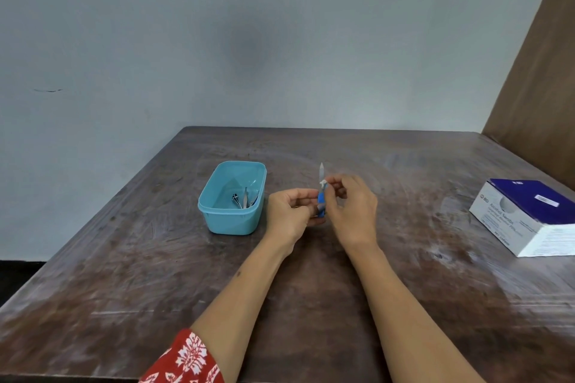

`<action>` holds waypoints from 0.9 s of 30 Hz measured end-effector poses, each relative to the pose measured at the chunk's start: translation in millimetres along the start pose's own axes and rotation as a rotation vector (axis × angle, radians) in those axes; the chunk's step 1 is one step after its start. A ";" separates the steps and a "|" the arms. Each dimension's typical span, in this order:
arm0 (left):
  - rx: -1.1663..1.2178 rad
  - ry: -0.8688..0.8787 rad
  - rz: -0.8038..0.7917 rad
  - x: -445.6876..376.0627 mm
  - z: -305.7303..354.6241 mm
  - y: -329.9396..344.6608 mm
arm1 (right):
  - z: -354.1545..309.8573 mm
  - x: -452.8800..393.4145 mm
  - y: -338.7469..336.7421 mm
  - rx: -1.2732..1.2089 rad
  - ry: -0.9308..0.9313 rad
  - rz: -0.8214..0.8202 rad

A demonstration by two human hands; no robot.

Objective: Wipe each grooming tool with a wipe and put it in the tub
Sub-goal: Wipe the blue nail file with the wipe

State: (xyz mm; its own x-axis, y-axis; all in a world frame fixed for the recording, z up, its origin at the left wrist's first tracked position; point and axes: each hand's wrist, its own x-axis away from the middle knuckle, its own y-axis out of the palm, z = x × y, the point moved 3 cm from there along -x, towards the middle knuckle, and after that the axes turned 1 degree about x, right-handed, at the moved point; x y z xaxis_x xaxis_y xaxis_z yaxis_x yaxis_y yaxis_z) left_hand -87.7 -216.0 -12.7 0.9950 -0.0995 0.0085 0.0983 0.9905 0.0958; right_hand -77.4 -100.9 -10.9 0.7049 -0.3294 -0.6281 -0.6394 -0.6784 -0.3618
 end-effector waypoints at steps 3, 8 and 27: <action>0.005 0.031 0.023 1.2 1.0 -0.5 | -2.1 1.4 0.6 0.021 -0.027 -0.008; 0.015 0.002 0.013 0.4 -0.5 -0.8 | -0.4 1.1 2.6 -0.027 0.018 -0.006; -0.090 0.065 0.026 1.9 -0.5 -0.2 | -3.5 1.9 -0.3 -0.190 0.160 0.009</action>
State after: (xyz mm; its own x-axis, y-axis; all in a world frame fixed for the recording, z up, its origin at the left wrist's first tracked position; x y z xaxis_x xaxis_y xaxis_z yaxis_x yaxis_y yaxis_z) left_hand -85.8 -216.3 -13.2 0.9960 -0.0705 -0.0554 0.0710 0.9975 0.0064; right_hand -74.8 -103.7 -9.5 0.7489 -0.4251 -0.5083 -0.5870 -0.7815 -0.2113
